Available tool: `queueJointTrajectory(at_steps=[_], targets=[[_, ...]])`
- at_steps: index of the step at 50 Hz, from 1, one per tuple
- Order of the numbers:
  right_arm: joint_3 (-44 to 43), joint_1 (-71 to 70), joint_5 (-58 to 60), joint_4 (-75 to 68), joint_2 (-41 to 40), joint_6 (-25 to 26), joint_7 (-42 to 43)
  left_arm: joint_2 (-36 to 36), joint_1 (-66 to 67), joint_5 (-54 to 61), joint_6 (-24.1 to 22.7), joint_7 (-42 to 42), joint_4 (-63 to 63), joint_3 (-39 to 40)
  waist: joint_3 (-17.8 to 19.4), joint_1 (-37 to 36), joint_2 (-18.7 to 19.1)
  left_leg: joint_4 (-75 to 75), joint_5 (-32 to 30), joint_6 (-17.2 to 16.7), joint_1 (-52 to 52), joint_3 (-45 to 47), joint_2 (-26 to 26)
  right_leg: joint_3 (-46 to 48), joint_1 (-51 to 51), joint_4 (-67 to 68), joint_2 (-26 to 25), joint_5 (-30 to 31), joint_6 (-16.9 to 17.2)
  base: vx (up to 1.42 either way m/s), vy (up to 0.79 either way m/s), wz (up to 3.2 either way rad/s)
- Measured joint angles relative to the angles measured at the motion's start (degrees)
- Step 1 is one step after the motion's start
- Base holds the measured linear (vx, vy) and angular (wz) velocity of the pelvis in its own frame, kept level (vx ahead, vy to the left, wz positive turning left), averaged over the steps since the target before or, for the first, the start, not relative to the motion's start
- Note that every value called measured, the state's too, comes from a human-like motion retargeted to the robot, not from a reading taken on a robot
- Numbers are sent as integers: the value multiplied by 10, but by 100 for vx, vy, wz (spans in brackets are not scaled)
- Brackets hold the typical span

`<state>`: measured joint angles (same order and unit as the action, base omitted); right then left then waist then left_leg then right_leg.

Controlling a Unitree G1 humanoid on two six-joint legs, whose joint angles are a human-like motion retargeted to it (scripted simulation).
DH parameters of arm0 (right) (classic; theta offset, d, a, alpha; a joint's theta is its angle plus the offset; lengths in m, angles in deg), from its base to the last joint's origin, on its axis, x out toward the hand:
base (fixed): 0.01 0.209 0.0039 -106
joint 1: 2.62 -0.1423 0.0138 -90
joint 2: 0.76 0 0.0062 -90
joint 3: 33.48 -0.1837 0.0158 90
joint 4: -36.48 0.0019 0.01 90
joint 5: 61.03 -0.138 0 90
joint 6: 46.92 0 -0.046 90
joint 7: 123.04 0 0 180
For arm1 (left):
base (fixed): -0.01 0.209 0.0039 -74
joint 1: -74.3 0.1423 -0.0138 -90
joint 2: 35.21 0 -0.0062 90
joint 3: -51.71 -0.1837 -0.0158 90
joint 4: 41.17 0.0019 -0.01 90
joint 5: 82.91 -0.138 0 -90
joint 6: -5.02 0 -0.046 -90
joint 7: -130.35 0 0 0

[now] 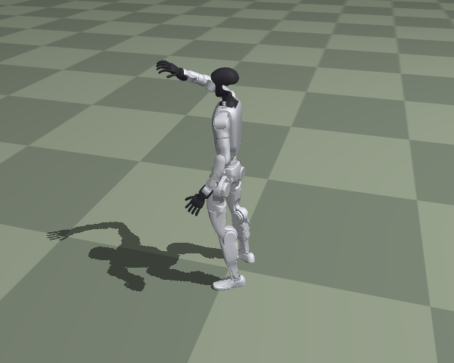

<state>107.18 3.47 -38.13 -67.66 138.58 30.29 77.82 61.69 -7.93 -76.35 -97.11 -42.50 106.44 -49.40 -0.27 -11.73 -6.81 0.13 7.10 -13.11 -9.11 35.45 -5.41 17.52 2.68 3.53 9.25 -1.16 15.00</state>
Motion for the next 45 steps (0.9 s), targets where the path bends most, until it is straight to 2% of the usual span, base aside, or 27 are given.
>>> queueJointTrajectory(at_steps=[3,5,9,14,18,22,25,30,33,35,40,45], targets=[[-19,56,46,74,24,-36,-54,-2,21,-22,-8,-10,-19,13,1,-3,4,-1,-1,-2,1,5,-3,-4,-4,-1,-5,1,0,0,0,0],[-36,74,44,105,35,-42,-61,-1,35,-26,-7,-11,-26,12,2,-3,5,-1,-2,-2,2,8,-4,-7,-6,-2,-6,2,0,0,0,0],[-53,28,29,95,46,-4,18,9,52,-21,1,-5,-18,-13,-1,-2,0,-3,-3,-2,5,12,-3,-11,-12,-4,-6,5,0,0,0,0],[-19,-120,10,-51,35,63,123,18,58,-21,9,-5,4,-41,-8,6,-5,-5,-4,-3,11,12,0,-12,-17,-5,-4,7,0,0,0,0],[21,-225,-16,-210,21,107,175,11,56,-18,12,12,11,-40,-10,14,-2,-5,-4,-6,14,7,3,-7,-17,-4,1,7,0,0,0,0],[26,-252,-40,-319,30,129,180,-4,48,-10,13,26,7,-26,-6,17,5,-4,-4,-8,14,-1,6,1,-12,-3,5,5,0,1,2,14],[-2,-210,-40,-346,54,136,155,-17,41,-10,16,24,2,-17,-1,17,11,-3,-3,-8,11,-5,7,5,-7,-3,8,3,0,0,0,0],[-126,-23,-16,-294,78,134,94,-33,34,-30,22,2,-9,-12,6,13,21,-2,-3,-5,5,-4,7,4,-2,-3,8,2,0,0,0,0],[-221,114,0,-220,57,123,66,-31,37,-46,24,-8,-18,-14,8,9,21,-2,-2,-2,3,1,6,-1,-3,-4,5,3,0,0,-2,-13],[-254,176,7,-163,35,109,53,-27,38,-54,24,-13,-22,-19,7,6,21,-2,-2,0,3,6,4,-6,-5,-4,2,4,0,-1,-4,-22],[-255,228,23,-1,-4,62,28,-10,30,-60,18,-23,-30,-38,6,-6,15,-3,-3,4,4,14,0,-13,-13,-3,-4,6,0,-1,-1,-8],[-195,153,15,113,-20,34,29,7,16,-49,12,-28,-47,-50,3,-12,10,-6,-6,6,10,13,0,-12,-19,-4,-5,8,0,0,0,0]])
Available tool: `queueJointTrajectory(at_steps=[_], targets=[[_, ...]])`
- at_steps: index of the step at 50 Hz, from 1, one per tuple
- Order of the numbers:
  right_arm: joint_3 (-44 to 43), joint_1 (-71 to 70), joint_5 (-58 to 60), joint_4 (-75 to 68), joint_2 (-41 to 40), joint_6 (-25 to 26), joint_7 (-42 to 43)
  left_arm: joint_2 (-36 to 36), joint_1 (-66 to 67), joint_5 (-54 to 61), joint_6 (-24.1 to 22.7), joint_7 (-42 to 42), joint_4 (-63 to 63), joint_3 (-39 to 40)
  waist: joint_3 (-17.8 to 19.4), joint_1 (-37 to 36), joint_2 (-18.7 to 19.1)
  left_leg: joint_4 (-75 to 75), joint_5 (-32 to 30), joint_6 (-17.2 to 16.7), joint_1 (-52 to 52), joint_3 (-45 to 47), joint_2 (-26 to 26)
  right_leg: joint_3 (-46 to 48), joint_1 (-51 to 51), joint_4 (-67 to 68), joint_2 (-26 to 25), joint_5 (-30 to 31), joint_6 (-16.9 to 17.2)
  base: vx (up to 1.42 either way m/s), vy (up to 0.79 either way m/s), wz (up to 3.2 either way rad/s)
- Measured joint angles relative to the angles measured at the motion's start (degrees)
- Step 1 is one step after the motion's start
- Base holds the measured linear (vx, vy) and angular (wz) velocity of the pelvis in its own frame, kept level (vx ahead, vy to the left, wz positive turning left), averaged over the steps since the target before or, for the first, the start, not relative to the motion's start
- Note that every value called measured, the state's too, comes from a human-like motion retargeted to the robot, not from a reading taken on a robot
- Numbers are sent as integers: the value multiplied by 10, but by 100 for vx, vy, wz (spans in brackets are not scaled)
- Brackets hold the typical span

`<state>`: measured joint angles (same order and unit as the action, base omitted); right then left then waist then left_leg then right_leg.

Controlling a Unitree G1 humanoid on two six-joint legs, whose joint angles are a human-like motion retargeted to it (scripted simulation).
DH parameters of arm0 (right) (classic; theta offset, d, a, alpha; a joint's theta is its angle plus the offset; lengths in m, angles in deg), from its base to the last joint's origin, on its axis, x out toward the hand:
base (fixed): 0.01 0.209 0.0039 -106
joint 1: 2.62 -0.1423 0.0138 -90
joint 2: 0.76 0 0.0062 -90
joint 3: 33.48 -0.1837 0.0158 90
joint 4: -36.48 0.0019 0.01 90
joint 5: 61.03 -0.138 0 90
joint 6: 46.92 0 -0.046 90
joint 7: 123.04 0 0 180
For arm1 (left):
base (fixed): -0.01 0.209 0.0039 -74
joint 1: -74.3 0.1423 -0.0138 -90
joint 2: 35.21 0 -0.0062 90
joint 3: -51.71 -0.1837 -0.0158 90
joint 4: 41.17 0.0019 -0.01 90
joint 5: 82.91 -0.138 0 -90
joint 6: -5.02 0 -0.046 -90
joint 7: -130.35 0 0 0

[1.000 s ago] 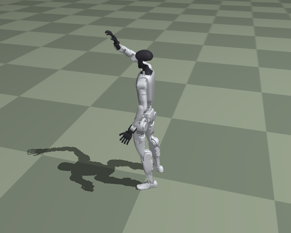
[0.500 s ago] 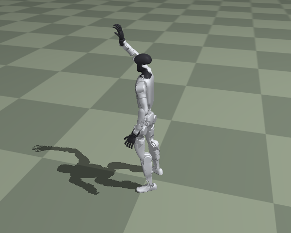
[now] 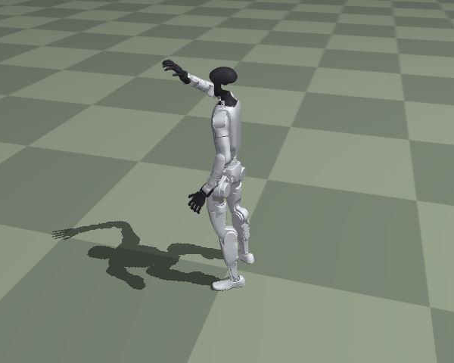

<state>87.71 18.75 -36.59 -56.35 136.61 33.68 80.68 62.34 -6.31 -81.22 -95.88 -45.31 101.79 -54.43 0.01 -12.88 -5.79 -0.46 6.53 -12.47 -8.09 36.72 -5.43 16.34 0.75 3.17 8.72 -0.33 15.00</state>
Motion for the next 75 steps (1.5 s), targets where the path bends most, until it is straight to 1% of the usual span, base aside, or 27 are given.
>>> queueJointTrajectory(at_steps=[5,8,10,12,15,17,20,22,25,29,32,35,37,40,41,44,46,48,50,52,55,60,65,67,70,75], targets=[[26,-69,-36,49,-11,-3,33,6,-16,15,-2,7,-20,0,-2,4,0,-3,-3,0,6,-11,4,10,0,-2,5,0,0,0,2,17],[2,-54,-80,77,-18,-13,43,4,-27,17,-1,16,-26,1,-1,10,2,-3,-3,1,8,-18,7,17,4,-2,9,-1,0,1,4,23],[-28,-15,-119,105,-25,-26,40,1,-33,14,-1,25,-28,0,0,14,4,-2,-2,2,8,-23,9,21,6,-2,12,-2,0,2,3,19],[-71,55,-160,141,-36,-43,26,-3,-38,9,-1,38,-29,0,2,20,5,-1,-1,2,7,-26,10,24,9,-2,14,-3,0,0,0,0],[-148,202,-204,202,-61,-64,-9,-10,-45,0,-2,60,-28,4,5,27,5,1,0,3,6,-30,10,28,13,-1,15,-4,0,0,0,0],[-186,307,-203,229,-83,-71,-34,-15,-52,-3,-3,75,-29,15,6,33,6,2,1,2,7,-31,9,30,13,-1,14,-5,0,0,0,0],[-215,452,-163,238,-118,-72,-55,-20,-78,-2,-3,107,-38,48,7,43,11,3,1,-1,7,-32,7,33,14,0,12,-6,0,0,0,0],[-220,535,-134,223,-144,-65,-55,-14,-112,4,0,145,-54,80,7,51,14,3,0,-2,7,-34,6,35,14,1,12,-6,0,0,0,0],[-213,630,-125,181,-185,-48,-53,9,-189,10,10,220,-93,133,6,64,19,2,0,-4,6,-37,7,38,17,1,13,-7,0,0,0,0],[-201,710,-127,115,-225,-33,-60,69,-336,-6,26,322,-169,191,2,84,25,0,-1,-5,5,-37,9,39,19,1,15,-6,0,0,0,0],[-194,747,-105,64,-240,-24,-62,127,-465,-44,40,374,-229,202,-5,100,30,0,-1,-6,4,-34,10,35,17,0,15,-4,0,0,0,0],[-184,768,-93,3,-253,-11,-65,187,-603,-92,56,395,-275,172,-12,116,38,0,0,-6,5,-28,9,29,14,-1,13,-2,0,0,0,-13],[-178,774,-108,-42,-265,0,-70,223,-697,-118,69,395,-290,128,-16,126,44,0,0,-6,5,-23,8,25,11,-3,12,0,0,0,0,-21],[-168,776,-147,-109,-282,10,-74,266,-837,-150,85,391,-290,35,-21,140,52,1,1,-5,6,-17,7,19,7,-4,10,3,0,0,0,-13],[-164,773,-160,-134,-289,10,-73,275,-888,-161,87,389,-277,-9,-21,143,53,1,1,-5,6,-15,6,18,6,-5,9,4,0,0,0,0],[-144,765,-182,-205,-305,4,-69,292,-1021,-205,88,378,-232,-141,-23,152,54,1,0,-5,7,-11,5,16,4,-6,7,5,0,0,0,0],[-128,762,-185,-252,-315,0,-67,295,-1085,-245,85,365,-202,-219,-27,155,53,2,1,-6,8,-10,4,15,3,-7,6,6,0,0,0,0],[-111,759,-187,-303,-328,-2,-68,293,-1130,-284,82,352,-175,-281,-31,158,50,3,1,-6,10,-11,3,16,3,-7,6,5,0,0,0,0],[-98,754,-191,-355,-346,-1,-71,289,-1154,-314,81,340,-152,-321,-33,159,45,4,2,-5,10,-12,3,17,3,-6,6,4,0,0,0,0],[-92,752,-199,-403,-366,2,-75,288,-1151,-328,81,333,-138,-331,-33,159,39,5,3,-5,9,-15,3,19,5,-5,8,2,0,0,0,0],[-98,754,-213,-453,-389,4,-77,295,-1112,-327,81,334,-124,-304,-32,158,33,5,5,-6,7,-18,4,22,8,-1,10,-2,0,0,0,0],[-128,773,-229,-467,-395,3,-72,316,-1016,-282,85,354,-79,-201,-28,158,33,5,7,-6,2,-22,5,25,13,4,12,-6,0,0,0,0],[-159,783,-251,-448,-376,12,-82,322,-994,-207,105,363,-10,-123,-24,162,45,4,7,-6,-1,-23,7,26,16,5,14,-7,0,0,0,0],[-165,780,-263,-445,-370,16,-85,321,-1009,-190,113,371,1,-114,-22,164,50,4,7,-5,-1,-24,8,27,16,5,15,-7,0,0,0,0],[-168,769,-282,-449,-364,18,-84,310,-1039,-186,118,384,-6,-123,-19,164,54,3,6,-5,0,-26,9,28,17,4,17,-6,0,0,0,0],[-148,737,-318,-476,-372,19,-78,259,-1078,-209,110,381,-62,-189,-16,161,50,2,5,-3,3,-33,13,34,19,3,21,-6,0,0,0,0]])
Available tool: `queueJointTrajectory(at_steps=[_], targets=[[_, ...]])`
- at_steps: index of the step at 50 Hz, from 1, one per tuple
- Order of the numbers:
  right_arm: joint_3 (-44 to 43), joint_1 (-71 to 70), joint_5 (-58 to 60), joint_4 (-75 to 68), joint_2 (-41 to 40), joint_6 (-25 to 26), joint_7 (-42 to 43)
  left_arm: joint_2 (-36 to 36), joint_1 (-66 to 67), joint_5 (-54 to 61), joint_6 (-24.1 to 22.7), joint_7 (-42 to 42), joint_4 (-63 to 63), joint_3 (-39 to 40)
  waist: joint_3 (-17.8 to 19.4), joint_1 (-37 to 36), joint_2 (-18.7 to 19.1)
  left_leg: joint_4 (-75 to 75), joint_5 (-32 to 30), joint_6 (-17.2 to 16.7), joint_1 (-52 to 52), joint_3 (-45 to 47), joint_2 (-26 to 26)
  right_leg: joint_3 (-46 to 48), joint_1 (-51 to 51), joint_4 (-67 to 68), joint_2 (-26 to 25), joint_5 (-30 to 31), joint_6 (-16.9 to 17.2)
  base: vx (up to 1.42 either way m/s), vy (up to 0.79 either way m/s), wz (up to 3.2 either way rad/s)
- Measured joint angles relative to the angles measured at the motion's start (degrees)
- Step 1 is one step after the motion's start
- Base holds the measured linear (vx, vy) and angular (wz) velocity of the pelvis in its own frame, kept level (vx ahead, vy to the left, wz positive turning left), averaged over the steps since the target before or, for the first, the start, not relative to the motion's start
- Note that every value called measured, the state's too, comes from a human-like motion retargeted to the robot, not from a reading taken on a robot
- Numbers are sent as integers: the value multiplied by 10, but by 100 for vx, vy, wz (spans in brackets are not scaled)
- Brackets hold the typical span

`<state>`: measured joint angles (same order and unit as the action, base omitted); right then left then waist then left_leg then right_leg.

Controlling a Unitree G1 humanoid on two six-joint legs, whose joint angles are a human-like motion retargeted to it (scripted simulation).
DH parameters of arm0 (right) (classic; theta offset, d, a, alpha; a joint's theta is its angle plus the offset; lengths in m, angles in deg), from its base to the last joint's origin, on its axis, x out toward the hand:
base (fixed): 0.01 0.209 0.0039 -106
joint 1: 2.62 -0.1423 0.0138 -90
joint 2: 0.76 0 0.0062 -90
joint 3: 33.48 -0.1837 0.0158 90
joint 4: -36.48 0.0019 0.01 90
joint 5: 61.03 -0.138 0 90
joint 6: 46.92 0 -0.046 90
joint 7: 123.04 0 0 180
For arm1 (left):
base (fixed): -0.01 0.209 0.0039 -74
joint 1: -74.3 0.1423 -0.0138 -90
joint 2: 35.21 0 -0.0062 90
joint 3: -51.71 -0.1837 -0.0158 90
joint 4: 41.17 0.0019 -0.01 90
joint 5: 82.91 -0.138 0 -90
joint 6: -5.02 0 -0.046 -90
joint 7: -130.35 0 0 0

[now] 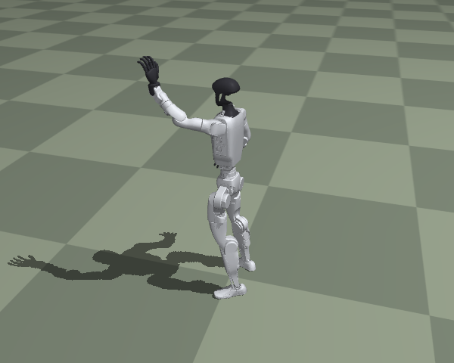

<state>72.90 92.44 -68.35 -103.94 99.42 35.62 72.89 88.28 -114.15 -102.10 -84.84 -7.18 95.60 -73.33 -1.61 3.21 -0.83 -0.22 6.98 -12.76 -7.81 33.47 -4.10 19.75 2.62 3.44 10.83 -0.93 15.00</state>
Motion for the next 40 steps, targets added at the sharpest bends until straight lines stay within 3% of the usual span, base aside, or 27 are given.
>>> queueJointTrajectory(at_steps=[7,10,14,20,26,30,36,40], targets=[[69,-44,37,4,-15,-3,-53,-14,27,-132,-57,-111,-173,-114,0,3,-12,2,1,3,2,4,3,-5,-3,1,3,0,0,0,0,-3],[74,-52,95,37,-17,-14,-90,28,91,-199,-90,-145,-280,-83,1,6,-12,4,3,3,-1,16,0,-18,-8,1,0,1,0,0,-2,-37],[50,-42,146,91,-19,-32,-94,89,213,-232,-98,-110,-367,28,5,3,-7,5,5,3,-6,38,-6,-39,-15,0,-10,6,0,0,-5,-49],[26,-6,126,113,-15,-31,-69,130,251,-204,-35,-59,-264,141,5,2,12,5,4,1,-12,53,-16,-52,-19,-2,-24,9,0,0,-4,-22],[52,6,83,46,-11,-11,-87,87,105,-132,13,-66,-97,94,0,11,16,2,1,1,-8,38,-13,-37,-15,0,-19,4,0,1,1,18],[79,-5,80,-5,-15,-1,-99,68,104,-116,-11,-69,-149,50,0,11,5,2,1,1,-5,30,-8,-30,-12,1,-11,1,0,0,2,12],[72,-11,113,-23,-11,-23,-116,158,282,-208,-107,-95,-345,60,-5,8,4,3,4,1,-4,39,-8,-40,-18,-1,-13,5,0,0,0,-7],[36,-5,101,-5,-7,-40,-80,208,360,-231,-94,-54,-321,116,-6,10,15,3,3,1,-5,47,-12,-47,-22,-3,-19,8,0,0,-1,-11]])
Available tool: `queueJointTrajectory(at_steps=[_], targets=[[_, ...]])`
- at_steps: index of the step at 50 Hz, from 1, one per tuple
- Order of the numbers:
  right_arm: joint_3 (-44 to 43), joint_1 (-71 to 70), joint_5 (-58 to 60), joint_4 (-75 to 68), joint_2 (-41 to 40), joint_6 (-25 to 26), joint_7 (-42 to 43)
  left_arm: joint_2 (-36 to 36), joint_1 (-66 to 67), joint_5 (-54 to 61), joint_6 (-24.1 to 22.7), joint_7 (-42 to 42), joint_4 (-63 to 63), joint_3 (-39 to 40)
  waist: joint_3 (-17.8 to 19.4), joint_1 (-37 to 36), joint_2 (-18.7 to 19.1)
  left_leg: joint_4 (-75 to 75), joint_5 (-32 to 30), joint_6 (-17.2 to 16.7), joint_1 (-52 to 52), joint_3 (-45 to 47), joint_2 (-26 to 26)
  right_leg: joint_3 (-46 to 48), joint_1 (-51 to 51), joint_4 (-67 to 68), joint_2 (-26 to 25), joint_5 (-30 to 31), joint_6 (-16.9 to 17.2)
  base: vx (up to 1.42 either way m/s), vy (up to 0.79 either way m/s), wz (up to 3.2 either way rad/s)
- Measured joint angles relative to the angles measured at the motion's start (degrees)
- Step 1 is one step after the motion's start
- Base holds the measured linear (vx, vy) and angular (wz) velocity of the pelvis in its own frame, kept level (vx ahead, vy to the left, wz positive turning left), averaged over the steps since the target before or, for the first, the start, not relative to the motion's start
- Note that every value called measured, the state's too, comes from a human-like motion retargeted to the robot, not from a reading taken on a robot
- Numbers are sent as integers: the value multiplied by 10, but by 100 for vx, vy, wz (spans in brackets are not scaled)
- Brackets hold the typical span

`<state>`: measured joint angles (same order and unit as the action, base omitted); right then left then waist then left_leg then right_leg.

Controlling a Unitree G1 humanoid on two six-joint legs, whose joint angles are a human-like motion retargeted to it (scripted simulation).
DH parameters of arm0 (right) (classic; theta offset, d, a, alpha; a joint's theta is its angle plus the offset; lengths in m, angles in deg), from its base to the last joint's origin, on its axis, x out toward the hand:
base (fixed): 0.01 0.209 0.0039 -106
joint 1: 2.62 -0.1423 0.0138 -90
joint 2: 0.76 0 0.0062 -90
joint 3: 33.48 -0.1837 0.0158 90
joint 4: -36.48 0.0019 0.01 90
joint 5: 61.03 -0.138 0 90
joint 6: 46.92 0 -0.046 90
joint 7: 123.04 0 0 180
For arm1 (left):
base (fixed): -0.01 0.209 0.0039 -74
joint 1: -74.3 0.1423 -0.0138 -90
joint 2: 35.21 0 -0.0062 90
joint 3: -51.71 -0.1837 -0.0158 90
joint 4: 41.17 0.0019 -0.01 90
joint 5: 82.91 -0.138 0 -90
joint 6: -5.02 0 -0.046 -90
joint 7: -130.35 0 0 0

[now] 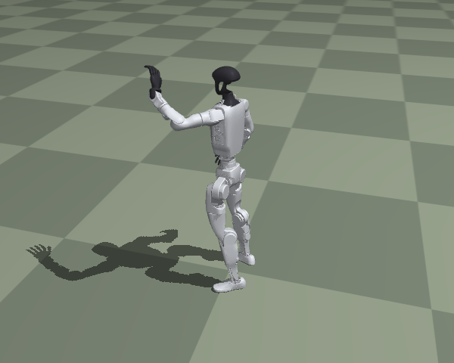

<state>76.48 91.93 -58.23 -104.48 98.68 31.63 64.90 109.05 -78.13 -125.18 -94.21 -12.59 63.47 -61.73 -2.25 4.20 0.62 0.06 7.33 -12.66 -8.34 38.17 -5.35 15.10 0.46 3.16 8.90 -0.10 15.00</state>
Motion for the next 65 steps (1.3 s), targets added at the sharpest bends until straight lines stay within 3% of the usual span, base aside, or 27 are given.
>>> queueJointTrajectory(at_steps=[5,10,13,18,22,25,28,32,37,40,47,53,59,65], targets=[[-13,1,-65,1,2,12,28,-6,-80,97,59,8,184,21,-1,14,17,-1,-2,1,0,-8,-1,9,5,0,0,-2,0,0,0,10],[20,-4,-74,-18,3,22,3,-50,-236,148,73,-5,281,-41,-3,26,14,1,-3,2,5,-32,4,33,15,0,9,-7,0,1,3,42],[46,-9,-62,-23,-1,23,-1,-76,-280,151,65,9,242,-102,-2,28,3,2,-4,2,7,-46,8,46,22,0,16,-9,0,0,4,42],[73,-14,-49,-13,-13,28,-12,-81,-245,127,19,-24,67,-178,1,22,-16,5,-2,2,9,-57,12,56,28,0,22,-10,0,0,2,16],[62,-10,-32,8,-21,23,-20,-51,-141,87,-20,-61,-57,-156,2,12,-25,7,0,2,9,-53,11,52,26,1,22,-10,0,0,0,0],[43,-4,-22,25,-24,12,2,-31,-51,77,-21,-32,-73,-93,4,3,-25,8,2,2,8,-47,10,45,23,2,20,-9,0,0,-1,-13],[33,2,-22,35,-21,8,34,-23,-10,104,1,4,-12,-28,6,-1,-19,7,1,2,6,-42,7,41,22,2,16,-8,0,0,0,0],[42,6,-25,28,-7,12,60,-14,-76,150,37,16,132,-7,4,2,-8,6,-1,1,8,-44,5,45,21,1,13,-8,0,0,0,0],[65,8,-26,-7,2,16,72,-50,-298,186,67,29,305,-101,-2,8,-5,1,-6,0,15,-61,7,62,24,-3,15,-8,0,0,1,29],[70,9,-31,-26,-6,20,79,-98,-395,200,73,43,328,-159,-5,9,-14,-2,-9,0,19,-72,11,74,27,-4,19,-9,0,0,3,36],[56,0,-73,-50,-40,27,87,-182,-379,143,40,20,139,-251,-3,-7,-39,-3,-8,-3,21,-85,16,86,32,-2,25,-12,-3,0,2,16],[44,-3,-59,-35,-44,14,63,-142,-220,15,3,-23,17,-236,-1,-23,-40,2,-1,-3,15,-72,15,71,29,5,26,-15,-4,0,0,-16],[40,1,-35,-2,-28,9,72,-78,-157,63,31,-1,159,-168,6,-22,-24,4,2,0,8,-55,14,54,24,9,25,-14,-1,0,0,-25],[54,10,-38,-12,-20,10,86,-57,-301,135,60,16,358,-204,4,-13,-9,0,-2,2,9,-55,11,55,21,8,20,-13,0,0,0,0]])
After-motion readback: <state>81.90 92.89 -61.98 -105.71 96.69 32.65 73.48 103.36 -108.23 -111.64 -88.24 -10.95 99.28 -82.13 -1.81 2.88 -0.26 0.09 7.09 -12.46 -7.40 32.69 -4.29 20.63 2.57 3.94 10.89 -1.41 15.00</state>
